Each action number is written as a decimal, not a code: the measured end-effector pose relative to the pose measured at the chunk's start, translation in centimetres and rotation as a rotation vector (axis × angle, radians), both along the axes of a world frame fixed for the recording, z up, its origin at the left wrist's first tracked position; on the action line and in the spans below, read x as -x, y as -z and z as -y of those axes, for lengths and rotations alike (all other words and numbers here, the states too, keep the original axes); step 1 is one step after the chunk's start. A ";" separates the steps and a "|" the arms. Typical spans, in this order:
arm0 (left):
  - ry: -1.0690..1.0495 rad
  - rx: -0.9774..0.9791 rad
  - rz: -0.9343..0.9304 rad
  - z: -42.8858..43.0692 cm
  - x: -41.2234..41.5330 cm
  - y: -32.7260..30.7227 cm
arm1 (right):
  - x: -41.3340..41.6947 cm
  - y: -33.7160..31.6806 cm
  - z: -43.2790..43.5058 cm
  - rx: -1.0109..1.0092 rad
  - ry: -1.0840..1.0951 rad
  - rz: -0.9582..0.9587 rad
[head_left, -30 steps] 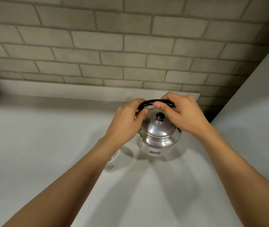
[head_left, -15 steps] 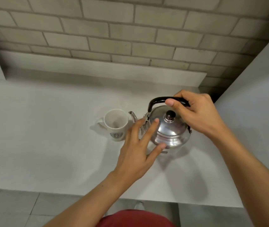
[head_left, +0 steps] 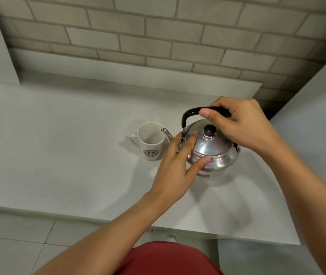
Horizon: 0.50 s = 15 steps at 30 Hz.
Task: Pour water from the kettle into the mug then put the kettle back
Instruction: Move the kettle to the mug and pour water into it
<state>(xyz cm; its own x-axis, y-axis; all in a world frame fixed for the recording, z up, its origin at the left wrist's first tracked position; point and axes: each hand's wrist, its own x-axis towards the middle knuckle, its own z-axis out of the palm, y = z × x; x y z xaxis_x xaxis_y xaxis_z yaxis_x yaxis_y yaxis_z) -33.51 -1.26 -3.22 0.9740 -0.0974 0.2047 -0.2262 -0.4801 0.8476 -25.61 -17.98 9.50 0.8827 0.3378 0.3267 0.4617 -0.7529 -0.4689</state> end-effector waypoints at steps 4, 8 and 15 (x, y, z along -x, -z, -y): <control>-0.033 0.086 -0.029 0.4 -1.0 -0.6 | -1.1 -1.9 -1.0 0.096 -0.056 0.019; -0.052 0.216 -0.058 1.0 -2.0 -0.9 | -2.5 -3.5 -2.1 0.197 -0.124 0.032; -0.122 0.323 -0.054 1.9 -2.7 -1.2 | -3.9 -5.3 -4.2 0.367 -0.195 0.018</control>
<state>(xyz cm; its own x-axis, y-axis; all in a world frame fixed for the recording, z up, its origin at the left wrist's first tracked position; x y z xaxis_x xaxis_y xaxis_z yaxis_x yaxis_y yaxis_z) -30.78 -3.11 -1.99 0.9846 0.0821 0.1542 -0.1346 -0.2060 0.9693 -21.72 -13.76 14.77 0.7856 0.5954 0.1683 0.6183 -0.7660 -0.1760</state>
